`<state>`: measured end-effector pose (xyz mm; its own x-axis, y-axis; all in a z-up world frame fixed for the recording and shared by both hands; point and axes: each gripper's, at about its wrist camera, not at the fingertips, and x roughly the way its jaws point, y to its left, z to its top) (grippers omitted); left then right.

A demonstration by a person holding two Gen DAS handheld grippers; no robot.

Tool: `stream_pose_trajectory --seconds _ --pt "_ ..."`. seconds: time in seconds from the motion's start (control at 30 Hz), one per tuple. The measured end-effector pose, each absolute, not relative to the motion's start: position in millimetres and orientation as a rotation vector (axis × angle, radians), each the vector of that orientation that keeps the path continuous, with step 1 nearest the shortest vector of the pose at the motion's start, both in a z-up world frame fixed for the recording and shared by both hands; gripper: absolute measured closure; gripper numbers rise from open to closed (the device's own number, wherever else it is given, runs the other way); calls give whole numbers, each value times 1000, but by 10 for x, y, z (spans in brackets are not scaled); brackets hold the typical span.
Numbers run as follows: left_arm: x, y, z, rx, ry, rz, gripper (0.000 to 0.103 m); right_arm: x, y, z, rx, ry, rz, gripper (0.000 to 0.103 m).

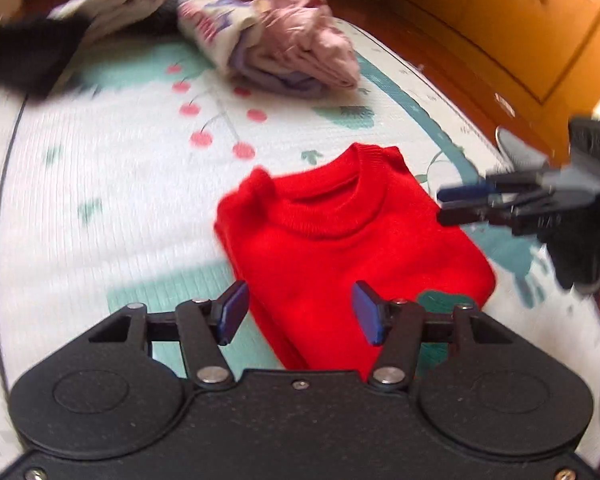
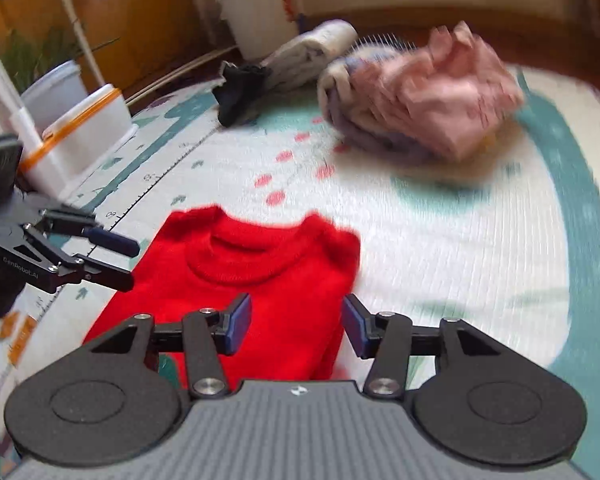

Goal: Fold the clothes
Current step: 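Lay the folded red sweater flat with both grippers, collar showing on top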

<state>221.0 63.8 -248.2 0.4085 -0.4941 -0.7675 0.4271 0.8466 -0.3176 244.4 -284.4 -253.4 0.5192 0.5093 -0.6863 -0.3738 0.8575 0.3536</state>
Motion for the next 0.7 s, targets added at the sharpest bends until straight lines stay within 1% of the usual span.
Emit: stream_pose_trajectory --seconds 0.1,0.2,0.3,0.43,0.53,0.7 --pt "2118 703 -2436 -123 933 -527 48 2375 -2843 -2601 188 891 510 52" --pt "2166 571 -2229 9 797 -611 48 2397 -2736 -2506 77 826 530 52" --pt "2385 410 -2196 91 747 -664 48 2538 -2590 -2425 -35 770 555 52" --pt "2643 298 -2456 151 808 -675 48 2745 -2404 -2430 -166 736 584 52" --pt "2722 335 -2618 115 851 -654 48 2864 -2314 -2492 -237 743 605 52" --pt "2751 363 -2696 55 866 -644 48 2937 -2380 -2633 -176 805 605 49"
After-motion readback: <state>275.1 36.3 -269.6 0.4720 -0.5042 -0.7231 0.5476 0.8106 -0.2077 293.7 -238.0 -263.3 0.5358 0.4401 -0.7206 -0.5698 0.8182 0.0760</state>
